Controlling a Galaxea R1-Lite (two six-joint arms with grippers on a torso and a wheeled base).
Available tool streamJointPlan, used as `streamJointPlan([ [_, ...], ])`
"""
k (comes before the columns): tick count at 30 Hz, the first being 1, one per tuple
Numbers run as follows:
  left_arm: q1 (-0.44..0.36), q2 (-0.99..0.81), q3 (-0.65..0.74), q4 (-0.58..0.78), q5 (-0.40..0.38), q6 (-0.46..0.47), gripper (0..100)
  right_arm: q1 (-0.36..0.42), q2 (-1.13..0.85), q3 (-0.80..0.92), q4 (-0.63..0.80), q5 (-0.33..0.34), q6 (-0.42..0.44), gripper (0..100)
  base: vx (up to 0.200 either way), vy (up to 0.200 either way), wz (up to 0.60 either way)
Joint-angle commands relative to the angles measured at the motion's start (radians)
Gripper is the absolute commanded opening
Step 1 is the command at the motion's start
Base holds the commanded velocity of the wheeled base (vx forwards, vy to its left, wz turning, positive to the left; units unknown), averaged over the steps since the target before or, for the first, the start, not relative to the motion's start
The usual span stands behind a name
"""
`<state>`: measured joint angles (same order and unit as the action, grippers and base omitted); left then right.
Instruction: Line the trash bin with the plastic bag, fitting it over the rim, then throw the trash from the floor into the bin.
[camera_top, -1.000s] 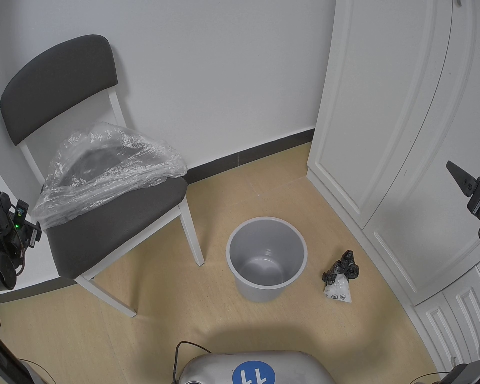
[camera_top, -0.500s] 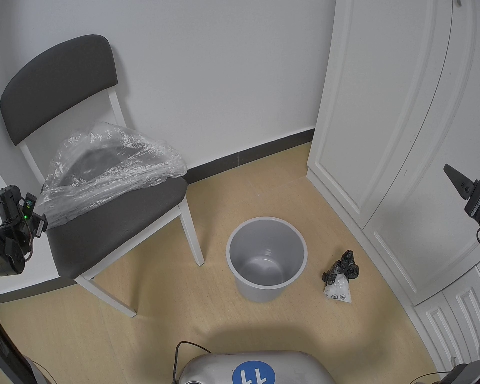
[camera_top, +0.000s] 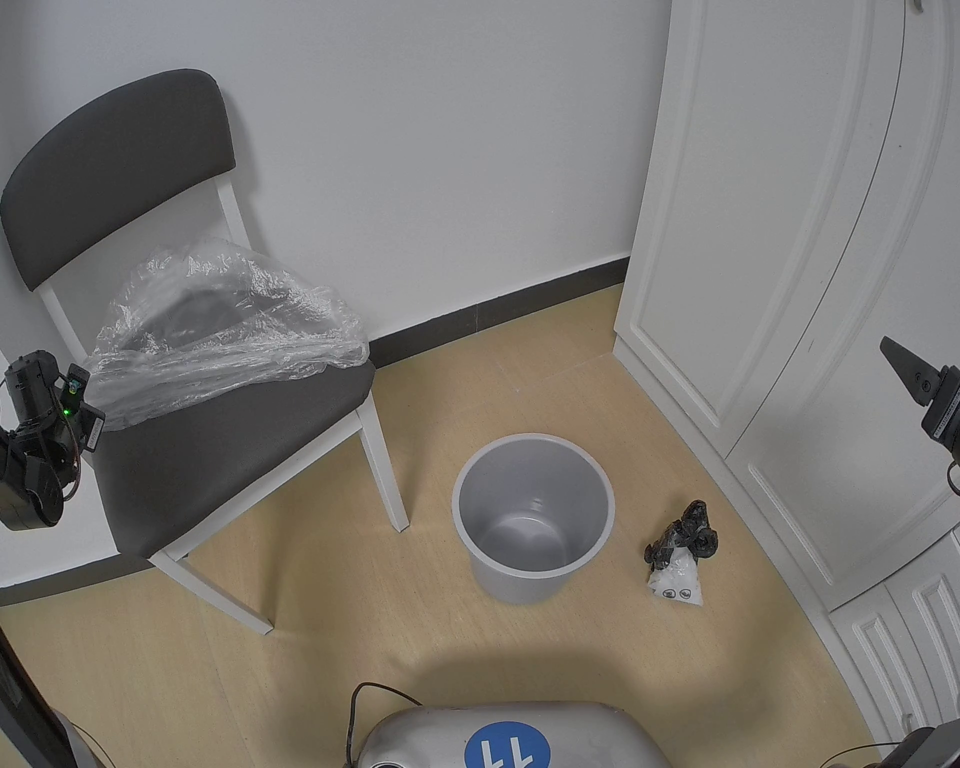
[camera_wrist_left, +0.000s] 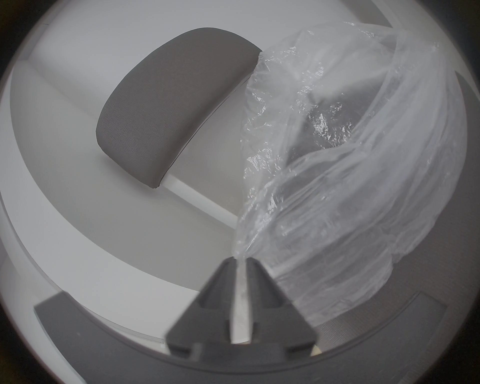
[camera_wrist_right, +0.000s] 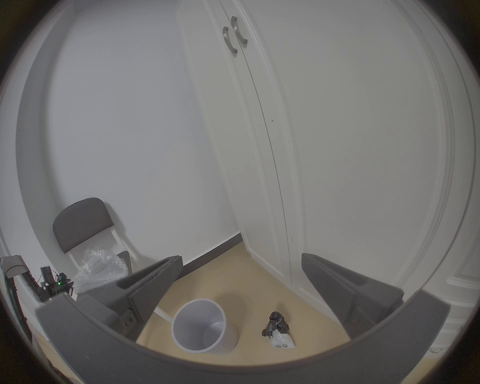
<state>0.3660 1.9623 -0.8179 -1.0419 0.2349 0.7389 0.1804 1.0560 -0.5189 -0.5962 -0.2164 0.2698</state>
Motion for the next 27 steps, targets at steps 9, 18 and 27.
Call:
streamJointPlan([
  [9,-0.059,-0.163,0.092,0.0,-0.002,-0.032,0,0.004,0.035,-0.007,-0.024,-0.001,0.002,100,0.0,0.0,0.0],
  [18,-0.065,-0.284,0.089,0.163,-0.071,-0.075,0,0.024,0.095,0.051,-0.155,-0.012,-0.017,100,0.0,0.0,0.0],
  [27,-0.024,-0.381,0.198,0.206,-0.158,-0.075,0,0.033,0.096,0.068,-0.154,-0.011,-0.024,100,0.0,0.0,0.0],
])
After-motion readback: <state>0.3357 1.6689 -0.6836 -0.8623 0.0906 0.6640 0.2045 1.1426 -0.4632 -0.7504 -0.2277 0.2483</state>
